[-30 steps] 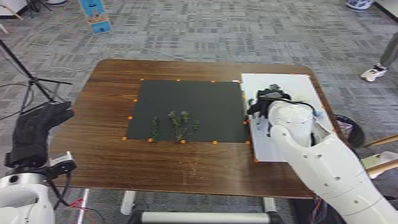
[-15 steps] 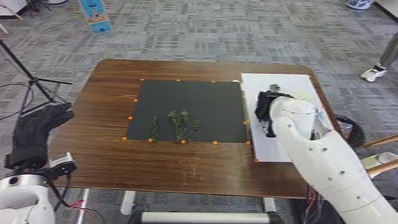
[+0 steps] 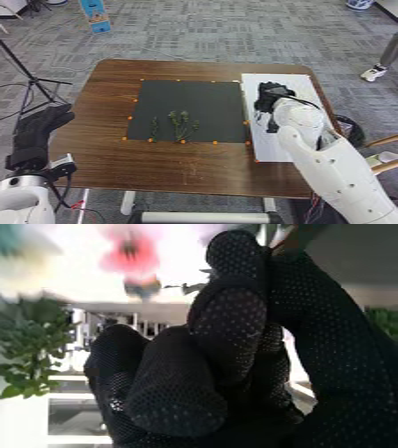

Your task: Arrange flowers

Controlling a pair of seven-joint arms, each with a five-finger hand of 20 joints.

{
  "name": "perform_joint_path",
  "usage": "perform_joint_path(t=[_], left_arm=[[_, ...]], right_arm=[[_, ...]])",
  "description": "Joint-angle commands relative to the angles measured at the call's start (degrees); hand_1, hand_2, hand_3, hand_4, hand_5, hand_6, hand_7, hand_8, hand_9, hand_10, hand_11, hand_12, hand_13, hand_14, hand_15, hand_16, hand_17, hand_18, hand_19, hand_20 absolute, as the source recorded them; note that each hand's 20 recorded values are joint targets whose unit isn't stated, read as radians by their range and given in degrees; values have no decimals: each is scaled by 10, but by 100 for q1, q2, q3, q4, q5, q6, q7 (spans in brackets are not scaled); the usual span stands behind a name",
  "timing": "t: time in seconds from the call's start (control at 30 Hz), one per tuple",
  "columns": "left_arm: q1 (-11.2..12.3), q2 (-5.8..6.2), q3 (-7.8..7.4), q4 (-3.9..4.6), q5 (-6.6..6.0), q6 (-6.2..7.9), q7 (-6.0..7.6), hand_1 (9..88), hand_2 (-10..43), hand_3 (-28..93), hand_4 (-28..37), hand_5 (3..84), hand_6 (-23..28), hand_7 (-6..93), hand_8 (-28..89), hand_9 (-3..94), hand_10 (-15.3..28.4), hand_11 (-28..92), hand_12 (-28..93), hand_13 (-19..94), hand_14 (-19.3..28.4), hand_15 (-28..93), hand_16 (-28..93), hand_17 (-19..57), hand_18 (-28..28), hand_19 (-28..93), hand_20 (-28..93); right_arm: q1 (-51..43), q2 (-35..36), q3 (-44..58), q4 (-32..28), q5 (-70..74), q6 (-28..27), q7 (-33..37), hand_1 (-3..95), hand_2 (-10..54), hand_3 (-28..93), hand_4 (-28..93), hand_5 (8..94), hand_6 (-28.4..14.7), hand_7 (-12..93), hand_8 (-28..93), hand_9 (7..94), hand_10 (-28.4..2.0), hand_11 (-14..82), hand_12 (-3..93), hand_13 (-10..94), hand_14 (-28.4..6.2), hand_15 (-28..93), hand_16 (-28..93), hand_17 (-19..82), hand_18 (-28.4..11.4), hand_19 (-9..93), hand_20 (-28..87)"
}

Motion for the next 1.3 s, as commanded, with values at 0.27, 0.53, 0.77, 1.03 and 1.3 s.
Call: perform_joint_path(t=[0.27, 0.53, 0.77, 1.03, 1.3], left_arm=[[56, -2, -61, -84, 31, -59, -125, 232, 214, 678, -283, 527, 34, 171, -83, 539, 132, 234, 148, 435, 148, 155, -14, 91, 82, 87, 161], [62, 26, -73, -88, 41, -72, -174, 232, 212, 679, -283, 525, 35, 169, -82, 538, 132, 234, 147, 435, 149, 156, -14, 91, 82, 88, 160], [109, 50, -114, -111, 53, -126, -235, 231, 211, 680, -283, 526, 36, 167, -82, 538, 133, 234, 147, 436, 149, 156, -14, 91, 82, 88, 160], [158, 68, -134, -142, 65, -150, -302, 233, 210, 678, -283, 526, 37, 166, -81, 538, 132, 234, 147, 435, 148, 155, -14, 91, 82, 88, 159], [78, 93, -69, -115, 75, -186, -275, 233, 210, 678, -283, 525, 37, 166, -81, 538, 132, 235, 148, 435, 150, 156, -14, 91, 82, 88, 160]], right_arm=[[134, 266, 39, -942, 289, -12, 25, 474, -72, 630, 34, 878, 5, 257, 294, 937, -85, 503, 237, 937, -30, 683, 341, 655, -205, 932, 699], [175, 282, -28, -1299, 392, 37, -50, 470, -73, 641, 37, 885, 2, 253, 295, 937, -87, 509, 231, 937, -31, 688, 336, 659, -206, 932, 702], [216, -137, -171, -1270, 449, -318, 68, 469, -72, 643, 41, 888, 1, 250, 296, 937, -88, 516, 226, 937, -33, 694, 331, 661, -205, 932, 705], [191, -749, -445, -1038, 338, -408, 77, 468, -72, 644, 48, 893, 0, 248, 298, 937, -88, 521, 221, 937, -34, 698, 326, 663, -208, 932, 709], [58, -1194, -614, -852, 164, -543, 78, 466, -72, 645, 54, 896, -2, 246, 297, 937, -89, 523, 219, 937, -34, 700, 322, 666, -207, 932, 712]])
